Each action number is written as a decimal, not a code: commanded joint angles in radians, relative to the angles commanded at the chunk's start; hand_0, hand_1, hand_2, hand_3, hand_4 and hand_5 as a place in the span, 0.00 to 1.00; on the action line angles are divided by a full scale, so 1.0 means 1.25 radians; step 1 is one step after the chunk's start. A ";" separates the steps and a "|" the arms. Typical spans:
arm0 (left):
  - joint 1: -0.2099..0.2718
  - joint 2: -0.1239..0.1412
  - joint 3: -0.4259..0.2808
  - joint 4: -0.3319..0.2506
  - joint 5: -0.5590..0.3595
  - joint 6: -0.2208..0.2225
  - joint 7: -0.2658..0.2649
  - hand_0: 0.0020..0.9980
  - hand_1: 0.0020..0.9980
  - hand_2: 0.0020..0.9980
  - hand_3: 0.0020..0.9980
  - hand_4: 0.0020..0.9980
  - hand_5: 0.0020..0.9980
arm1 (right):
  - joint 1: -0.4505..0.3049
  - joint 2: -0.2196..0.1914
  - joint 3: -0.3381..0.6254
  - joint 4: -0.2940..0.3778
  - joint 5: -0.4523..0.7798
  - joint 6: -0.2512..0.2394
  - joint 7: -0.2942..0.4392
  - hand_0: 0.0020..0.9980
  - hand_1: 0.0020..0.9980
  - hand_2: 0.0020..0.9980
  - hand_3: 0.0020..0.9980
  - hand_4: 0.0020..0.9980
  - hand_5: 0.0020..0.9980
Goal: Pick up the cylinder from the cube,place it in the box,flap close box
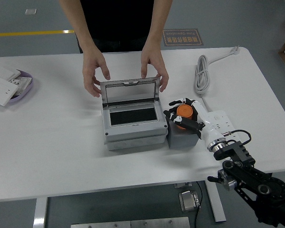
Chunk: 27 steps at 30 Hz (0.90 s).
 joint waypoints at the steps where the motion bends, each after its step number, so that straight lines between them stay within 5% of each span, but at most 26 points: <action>1: 0.000 0.000 0.000 0.000 0.000 0.000 0.000 0.63 0.65 0.63 0.67 0.72 0.25 | 0.000 0.000 -0.001 0.000 -0.001 -0.001 -0.001 0.72 0.60 0.48 0.53 0.65 0.21; 2: 0.000 0.000 0.000 0.000 -0.001 0.000 0.000 0.63 0.65 0.63 0.67 0.72 0.25 | 0.000 0.000 -0.002 0.000 -0.001 -0.002 -0.001 0.71 0.58 0.46 0.48 0.17 0.09; 7: 0.000 0.000 0.001 0.000 -0.002 0.000 0.000 0.63 0.65 0.63 0.67 0.72 0.25 | 0.001 0.000 -0.005 0.002 0.000 -0.008 -0.003 0.71 0.58 0.46 0.48 0.17 0.09; 8: 0.000 0.000 0.001 0.000 -0.002 0.000 0.000 0.63 0.65 0.63 0.67 0.72 0.25 | 0.001 0.001 -0.006 0.003 0.001 -0.009 -0.003 0.69 0.57 0.44 0.45 0.00 0.06; 25: 0.001 -0.003 0.000 0.000 -0.001 0.001 -0.001 0.63 0.65 0.63 0.67 0.72 0.25 | 0.011 -0.003 0.004 0.021 0.007 -0.029 -0.006 0.56 0.52 0.42 0.37 0.00 0.00; 27: 0.002 -0.003 0.001 0.000 -0.003 0.001 -0.001 0.63 0.65 0.63 0.67 0.72 0.25 | 0.016 -0.006 0.007 0.027 0.009 -0.031 -0.007 0.55 0.49 0.42 0.30 0.00 0.00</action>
